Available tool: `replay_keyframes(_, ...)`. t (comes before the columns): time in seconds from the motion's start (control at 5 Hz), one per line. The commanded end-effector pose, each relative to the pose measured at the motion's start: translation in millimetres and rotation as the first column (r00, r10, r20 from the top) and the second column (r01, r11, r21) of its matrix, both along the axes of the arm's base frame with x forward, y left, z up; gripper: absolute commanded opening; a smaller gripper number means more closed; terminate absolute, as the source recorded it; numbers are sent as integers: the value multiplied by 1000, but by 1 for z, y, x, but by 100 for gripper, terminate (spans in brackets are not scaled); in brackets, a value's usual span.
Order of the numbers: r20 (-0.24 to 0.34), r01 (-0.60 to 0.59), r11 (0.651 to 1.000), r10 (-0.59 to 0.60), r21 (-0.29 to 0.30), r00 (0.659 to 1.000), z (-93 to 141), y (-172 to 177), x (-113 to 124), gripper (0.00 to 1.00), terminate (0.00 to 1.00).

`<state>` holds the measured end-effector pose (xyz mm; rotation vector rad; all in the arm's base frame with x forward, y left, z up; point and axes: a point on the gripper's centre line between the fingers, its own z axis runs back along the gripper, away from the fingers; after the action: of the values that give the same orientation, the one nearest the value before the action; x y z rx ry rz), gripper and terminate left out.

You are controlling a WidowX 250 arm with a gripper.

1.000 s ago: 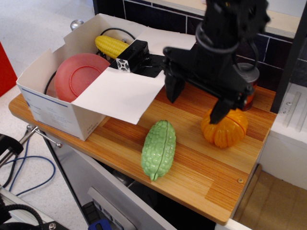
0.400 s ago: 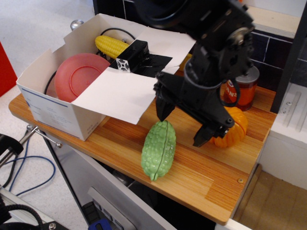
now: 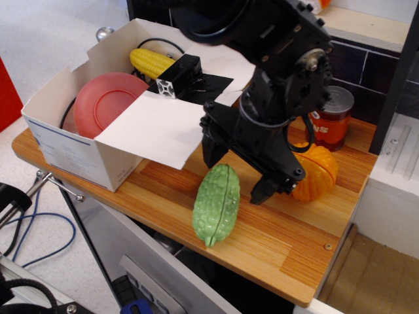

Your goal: Close white1fbox flap

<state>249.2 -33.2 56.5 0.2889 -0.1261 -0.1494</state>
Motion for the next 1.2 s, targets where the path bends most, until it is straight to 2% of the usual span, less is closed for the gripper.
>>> replay_keyframes(0.0, 35, 3, 999, -5, 53, 999, 41, 16, 6, 100, 0)
replay_keyframes(0.4, 7, 27, 986, -29, 164, 1000, 81, 34, -2, 100, 0)
replay_keyframes(0.8, 0, 89, 979, -91, 183, 996, 94, 77, -11, 100, 0)
replay_keyframes(1.0, 29, 115, 980, -121, 163, 992, 85, 103, -14, 100, 0)
